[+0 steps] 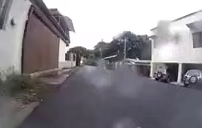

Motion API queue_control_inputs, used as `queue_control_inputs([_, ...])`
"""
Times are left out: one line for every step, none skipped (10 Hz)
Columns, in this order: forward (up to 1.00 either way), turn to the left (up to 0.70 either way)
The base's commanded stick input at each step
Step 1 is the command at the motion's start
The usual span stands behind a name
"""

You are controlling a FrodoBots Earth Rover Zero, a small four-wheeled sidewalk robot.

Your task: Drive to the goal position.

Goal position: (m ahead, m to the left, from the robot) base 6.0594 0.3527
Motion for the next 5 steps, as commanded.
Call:
queue_control_inputs([0.7, 0.35])
queue_control_inputs([0.7, 0.35])
queue_control_inputs([0.7, 0.35])
queue_control_inputs([0.7, 0.05])
queue_control_inputs([0.7, 0.0])
